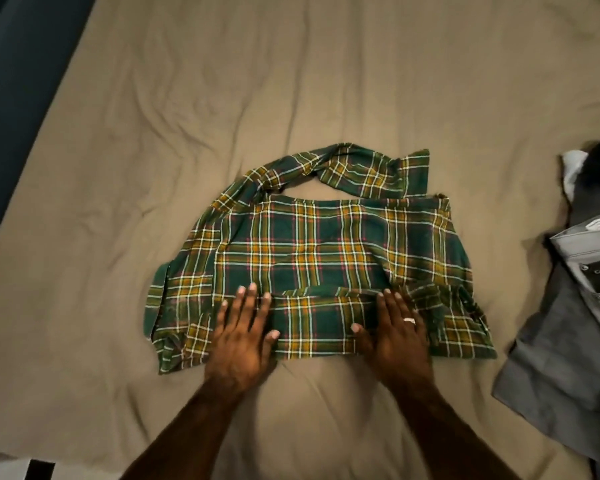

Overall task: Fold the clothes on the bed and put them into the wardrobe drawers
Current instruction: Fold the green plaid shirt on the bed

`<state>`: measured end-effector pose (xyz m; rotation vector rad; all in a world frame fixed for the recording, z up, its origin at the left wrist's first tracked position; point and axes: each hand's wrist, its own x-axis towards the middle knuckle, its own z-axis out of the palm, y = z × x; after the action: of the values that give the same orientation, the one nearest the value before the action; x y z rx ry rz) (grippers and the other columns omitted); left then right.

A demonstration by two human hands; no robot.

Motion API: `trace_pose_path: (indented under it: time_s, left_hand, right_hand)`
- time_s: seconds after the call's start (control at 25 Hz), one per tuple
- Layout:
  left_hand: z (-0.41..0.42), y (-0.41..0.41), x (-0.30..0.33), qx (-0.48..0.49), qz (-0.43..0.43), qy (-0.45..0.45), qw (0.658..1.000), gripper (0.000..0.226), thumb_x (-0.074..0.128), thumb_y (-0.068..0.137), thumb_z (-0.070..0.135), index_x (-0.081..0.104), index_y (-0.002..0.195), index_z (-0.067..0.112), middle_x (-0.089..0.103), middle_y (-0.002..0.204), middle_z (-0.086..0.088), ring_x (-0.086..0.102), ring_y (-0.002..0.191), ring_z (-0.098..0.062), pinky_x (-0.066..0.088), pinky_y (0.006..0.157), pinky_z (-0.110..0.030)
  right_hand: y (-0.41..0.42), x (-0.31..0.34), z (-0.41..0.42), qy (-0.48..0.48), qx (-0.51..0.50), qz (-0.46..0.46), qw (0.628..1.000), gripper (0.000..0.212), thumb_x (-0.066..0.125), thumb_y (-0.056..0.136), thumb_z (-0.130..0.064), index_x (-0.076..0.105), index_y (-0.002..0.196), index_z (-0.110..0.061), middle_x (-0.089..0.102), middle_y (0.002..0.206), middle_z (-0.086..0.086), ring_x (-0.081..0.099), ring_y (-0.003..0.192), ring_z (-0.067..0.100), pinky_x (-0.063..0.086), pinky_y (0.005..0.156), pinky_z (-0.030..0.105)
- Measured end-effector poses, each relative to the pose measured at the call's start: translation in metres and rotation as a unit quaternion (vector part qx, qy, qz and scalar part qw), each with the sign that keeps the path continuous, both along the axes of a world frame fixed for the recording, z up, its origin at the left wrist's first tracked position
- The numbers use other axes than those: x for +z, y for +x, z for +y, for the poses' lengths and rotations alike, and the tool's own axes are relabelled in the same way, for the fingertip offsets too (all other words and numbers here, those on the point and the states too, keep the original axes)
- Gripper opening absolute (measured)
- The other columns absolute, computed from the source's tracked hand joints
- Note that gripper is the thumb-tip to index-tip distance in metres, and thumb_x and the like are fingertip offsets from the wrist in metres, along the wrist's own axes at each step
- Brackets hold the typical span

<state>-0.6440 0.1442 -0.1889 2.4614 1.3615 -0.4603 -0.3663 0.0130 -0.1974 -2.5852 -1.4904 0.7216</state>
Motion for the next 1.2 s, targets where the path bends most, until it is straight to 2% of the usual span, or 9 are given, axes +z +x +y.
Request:
trace_pose_path:
  time_s: [0.08, 0.2, 0.36, 0.52, 0.64, 0.8, 0.96, 1.04, 1.2]
  left_hand:
    - [0.0, 0.017, 0.006, 0.001, 0.051, -0.07, 0.996, 0.079, 0.007, 0.102, 0.07, 0.015, 0.168, 0.027, 0.012, 0.176, -0.005, 0.01, 0.162, -0.026, 0.003, 0.131, -0.049]
    - [0.025, 0.044, 0.021, 0.033, -0.01, -0.004, 0.999, 0.068, 0.02, 0.104, 0.064, 0.054, 0.147, 0.023, 0.056, 0.148, -0.004, 0.047, 0.135, -0.025, 0.034, 0.117, -0.048]
    - [0.081, 0.065, 0.019, 0.017, -0.043, -0.007, 0.999, 0.065, 0.033, 0.104, 0.063, 0.036, 0.159, 0.028, 0.029, 0.169, -0.003, 0.028, 0.153, -0.026, 0.027, 0.125, -0.051]
    - [0.132, 0.052, -0.003, -0.022, 0.009, -0.093, 0.995, 0.079, 0.03, 0.102, 0.071, 0.01, 0.168, 0.031, -0.008, 0.176, 0.003, -0.003, 0.162, -0.023, 0.009, 0.128, -0.053]
    - [0.146, 0.052, -0.007, -0.013, 0.01, -0.06, 0.998, 0.069, 0.029, 0.102, 0.071, 0.032, 0.16, 0.034, 0.016, 0.173, 0.003, 0.017, 0.157, -0.025, 0.022, 0.126, -0.054]
    - [0.167, 0.088, -0.005, 0.045, -0.013, 0.017, 0.999, 0.059, 0.029, 0.103, 0.067, 0.064, 0.13, 0.028, 0.053, 0.142, -0.002, 0.046, 0.129, -0.025, 0.041, 0.109, -0.049]
    - [0.176, 0.111, -0.014, 0.077, -0.126, -0.035, 0.988, 0.058, 0.034, 0.1, 0.071, 0.069, 0.112, 0.025, 0.064, 0.112, 0.002, 0.057, 0.106, -0.019, 0.052, 0.091, -0.041]
    - [0.179, 0.117, -0.006, 0.205, -0.242, -0.126, 0.94, 0.064, 0.036, 0.096, 0.08, 0.07, 0.099, 0.026, 0.068, 0.095, 0.004, 0.064, 0.092, -0.019, 0.056, 0.079, -0.039]
    - [0.205, 0.146, 0.042, 0.469, -0.451, -0.442, 0.617, 0.09, 0.041, 0.08, 0.088, 0.072, 0.12, 0.013, 0.079, 0.109, -0.012, 0.076, 0.095, -0.027, 0.059, 0.08, -0.043]
  right_hand:
    - [0.007, 0.006, 0.01, -0.036, -0.038, 0.003, 0.999, 0.084, 0.014, 0.101, -0.073, 0.029, 0.163, -0.018, 0.028, 0.171, 0.009, 0.021, 0.158, 0.029, 0.013, 0.129, 0.056]
    - [0.013, 0.027, 0.062, 0.068, -0.109, 0.006, 0.992, 0.053, 0.038, 0.107, -0.054, 0.05, 0.144, -0.019, 0.05, 0.147, 0.013, 0.046, 0.137, 0.038, 0.034, 0.117, 0.06]
    - [0.02, 0.034, 0.154, 0.16, -0.158, 0.066, 0.972, 0.039, 0.056, 0.102, -0.045, 0.055, 0.134, -0.023, 0.048, 0.142, 0.007, 0.057, 0.119, 0.027, 0.057, 0.095, 0.049]
    - [0.056, 0.025, 0.237, 0.187, -0.333, 0.109, 0.918, 0.043, 0.07, 0.099, -0.032, 0.06, 0.139, -0.021, 0.021, 0.167, 0.007, 0.05, 0.136, 0.031, 0.045, 0.112, 0.042]
    - [0.082, 0.017, 0.256, 0.181, -0.387, 0.124, 0.895, 0.046, 0.072, 0.097, -0.03, 0.062, 0.141, -0.022, 0.009, 0.174, 0.004, 0.043, 0.145, 0.031, 0.033, 0.115, 0.032]
    - [0.101, 0.006, 0.264, 0.16, -0.405, 0.118, 0.892, 0.051, 0.075, 0.094, -0.034, 0.064, 0.142, -0.026, 0.006, 0.175, 0.006, 0.033, 0.152, 0.034, 0.027, 0.124, 0.04]
    - [0.12, 0.006, 0.27, 0.215, -0.357, 0.079, 0.905, 0.061, 0.072, 0.093, -0.032, 0.057, 0.148, -0.012, 0.041, 0.162, 0.01, 0.042, 0.146, 0.031, 0.036, 0.123, 0.053]
    - [0.095, 0.019, 0.268, 0.319, -0.298, 0.086, 0.895, 0.056, 0.071, 0.093, -0.03, 0.057, 0.146, -0.013, 0.047, 0.155, 0.004, 0.049, 0.14, 0.02, 0.049, 0.114, 0.045]
    - [0.023, 0.055, 0.234, 0.377, -0.091, 0.263, 0.883, 0.032, 0.075, 0.094, -0.016, 0.074, 0.126, -0.012, 0.067, 0.136, -0.003, 0.064, 0.125, 0.013, 0.06, 0.097, 0.036]
